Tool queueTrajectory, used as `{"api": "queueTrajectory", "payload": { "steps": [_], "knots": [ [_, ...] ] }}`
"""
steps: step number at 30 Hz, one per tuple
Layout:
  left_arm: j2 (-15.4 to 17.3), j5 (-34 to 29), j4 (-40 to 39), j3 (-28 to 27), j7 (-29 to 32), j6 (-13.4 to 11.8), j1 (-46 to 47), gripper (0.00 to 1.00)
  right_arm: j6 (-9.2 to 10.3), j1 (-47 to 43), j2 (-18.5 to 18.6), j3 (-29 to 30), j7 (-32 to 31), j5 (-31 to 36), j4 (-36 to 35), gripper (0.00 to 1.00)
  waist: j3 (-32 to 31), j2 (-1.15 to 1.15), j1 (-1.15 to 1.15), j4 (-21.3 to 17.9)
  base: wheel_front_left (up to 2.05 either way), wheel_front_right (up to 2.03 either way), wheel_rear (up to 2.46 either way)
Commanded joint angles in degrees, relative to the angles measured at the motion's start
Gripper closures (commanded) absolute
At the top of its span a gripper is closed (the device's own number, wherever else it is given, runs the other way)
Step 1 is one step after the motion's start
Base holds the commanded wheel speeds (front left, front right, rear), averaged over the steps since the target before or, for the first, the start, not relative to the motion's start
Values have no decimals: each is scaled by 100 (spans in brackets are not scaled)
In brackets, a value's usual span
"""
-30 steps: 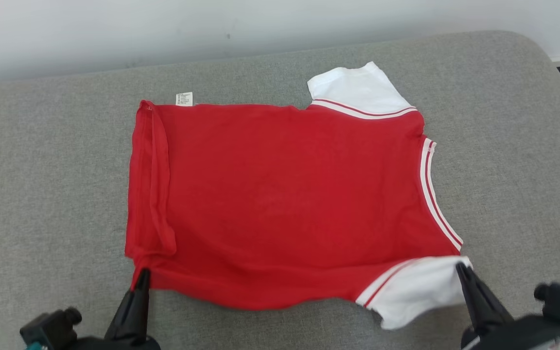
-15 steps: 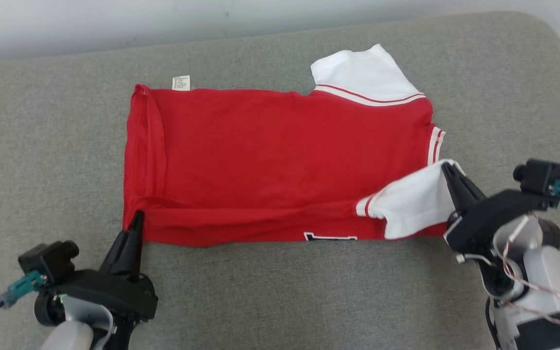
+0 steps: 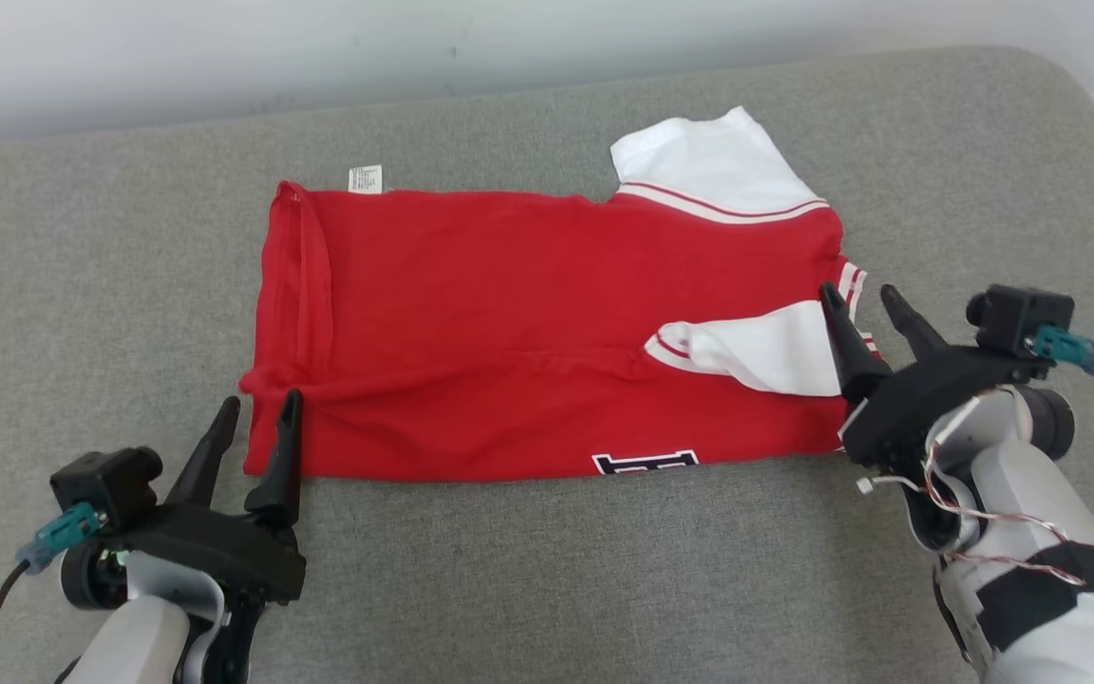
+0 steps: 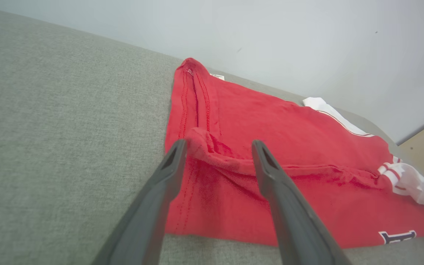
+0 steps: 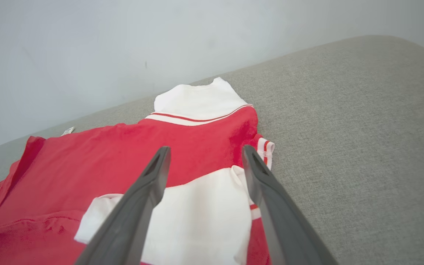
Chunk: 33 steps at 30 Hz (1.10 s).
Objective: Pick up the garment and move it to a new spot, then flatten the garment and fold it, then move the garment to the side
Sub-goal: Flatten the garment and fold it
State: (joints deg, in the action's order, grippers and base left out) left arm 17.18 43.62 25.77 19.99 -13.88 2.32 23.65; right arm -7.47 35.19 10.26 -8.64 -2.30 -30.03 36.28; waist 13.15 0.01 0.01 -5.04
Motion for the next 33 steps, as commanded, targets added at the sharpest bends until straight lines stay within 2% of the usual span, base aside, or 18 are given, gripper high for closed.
{"api": "queueTrajectory", "payload": {
  "steps": [1, 6, 10, 17, 26, 27, 28, 29, 33],
  "knots": [
    [-9, -62, 44, -48, -76, 36, -86, 0, -3, -190, 144, -143, 188, -100, 16, 0, -120, -1, -1, -7, 0, 0, 0],
    [21, -273, -18, -132, -121, 39, -418, 0, -3, -747, 557, -374, 560, -330, -136, 0, -255, -1, -1, -16, 0, 0, 0],
    [-4, -421, -25, -135, -129, 22, -695, 0, -3, -1274, 697, -467, 710, -416, -207, 0, -256, -1, -1, -55, 0, 0, 0],
    [34, -651, 41, -193, -136, 2, -582, 0, -3, -1273, 537, -466, 843, -427, -54, 0, -56, -1, -1, -181, 0, 0, 0],
    [-115, -652, 774, -64, -56, 127, -106, 0, -3, -917, 199, -497, 990, -404, 521, 0, 77, -1, -1, -156, 0, 0, 0],
    [-139, -631, 864, -61, -56, 162, -82, 18, -3, -926, 190, -529, 1018, -428, 558, 52, 64, -1, -1, -151, 0, 0, 0],
    [-164, -620, 959, -40, -53, 177, -81, 76, -3, -944, 198, -575, 1096, -428, 550, 98, 38, -1, -1, -142, 0, 0, 0],
    [-185, -611, 1034, -19, -56, 225, -89, 100, -3, -986, 230, -620, 1170, -406, 554, 100, 9, -1, -1, -134, 0, 0, 0],
    [-253, -566, 1250, -31, -93, 300, -210, 100, -3, -1233, 320, -769, 1406, -404, 530, 100, -211, -1, -1, -112, 0, 0, 0]
  ]
}}
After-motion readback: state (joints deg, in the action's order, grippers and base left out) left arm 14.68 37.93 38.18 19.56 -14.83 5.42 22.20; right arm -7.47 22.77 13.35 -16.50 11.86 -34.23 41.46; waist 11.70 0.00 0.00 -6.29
